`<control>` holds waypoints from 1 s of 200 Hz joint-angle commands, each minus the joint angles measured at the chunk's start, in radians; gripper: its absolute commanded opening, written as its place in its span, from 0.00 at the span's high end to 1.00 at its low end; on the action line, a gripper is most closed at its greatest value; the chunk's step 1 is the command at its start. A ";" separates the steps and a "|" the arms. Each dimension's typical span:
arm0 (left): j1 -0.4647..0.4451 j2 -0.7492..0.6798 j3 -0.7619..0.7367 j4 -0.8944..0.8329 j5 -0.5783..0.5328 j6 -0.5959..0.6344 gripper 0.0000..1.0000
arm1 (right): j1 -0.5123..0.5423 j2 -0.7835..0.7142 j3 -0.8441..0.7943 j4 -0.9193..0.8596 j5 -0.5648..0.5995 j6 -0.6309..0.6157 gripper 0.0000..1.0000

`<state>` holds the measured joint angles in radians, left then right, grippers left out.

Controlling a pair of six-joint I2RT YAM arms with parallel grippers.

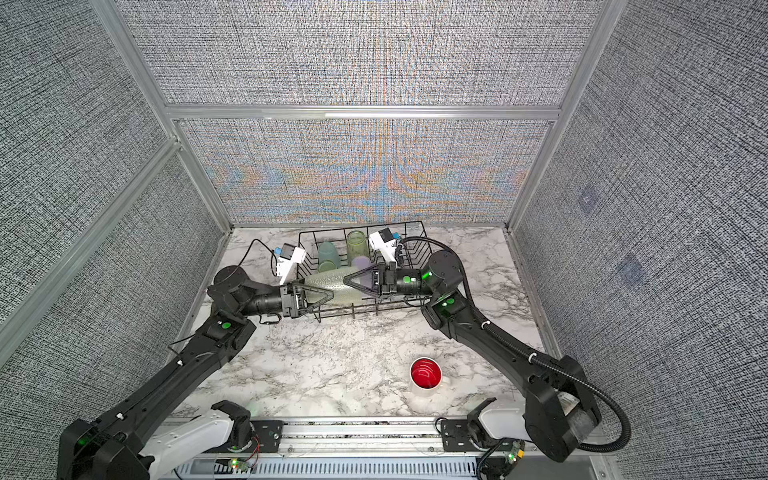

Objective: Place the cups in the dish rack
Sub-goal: 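Grasp the pale green cup with the left gripper while right gripper releases, then lower the pale green cup into the rack with the left gripper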

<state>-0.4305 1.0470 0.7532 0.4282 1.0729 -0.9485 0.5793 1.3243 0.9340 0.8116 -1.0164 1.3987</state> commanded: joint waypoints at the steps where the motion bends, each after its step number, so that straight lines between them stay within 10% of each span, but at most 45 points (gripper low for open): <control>1: -0.002 -0.002 0.016 -0.020 -0.034 0.041 0.15 | 0.001 0.015 -0.007 0.074 0.012 0.035 1.00; 74: 0.002 0.019 0.053 -0.180 -0.180 0.110 0.31 | -0.045 0.088 -0.036 0.247 0.070 0.161 0.69; 120: 0.004 -0.005 0.172 -0.673 -0.388 0.400 0.32 | -0.117 0.078 -0.129 0.158 0.103 0.112 0.48; 200: -0.001 0.100 0.322 -1.093 -0.659 0.669 0.37 | -0.164 -0.177 -0.105 -0.714 0.353 -0.475 0.36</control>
<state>-0.4297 1.1221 1.0370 -0.5404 0.5053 -0.3656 0.4152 1.2095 0.7883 0.4706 -0.7929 1.1992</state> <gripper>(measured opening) 0.714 0.637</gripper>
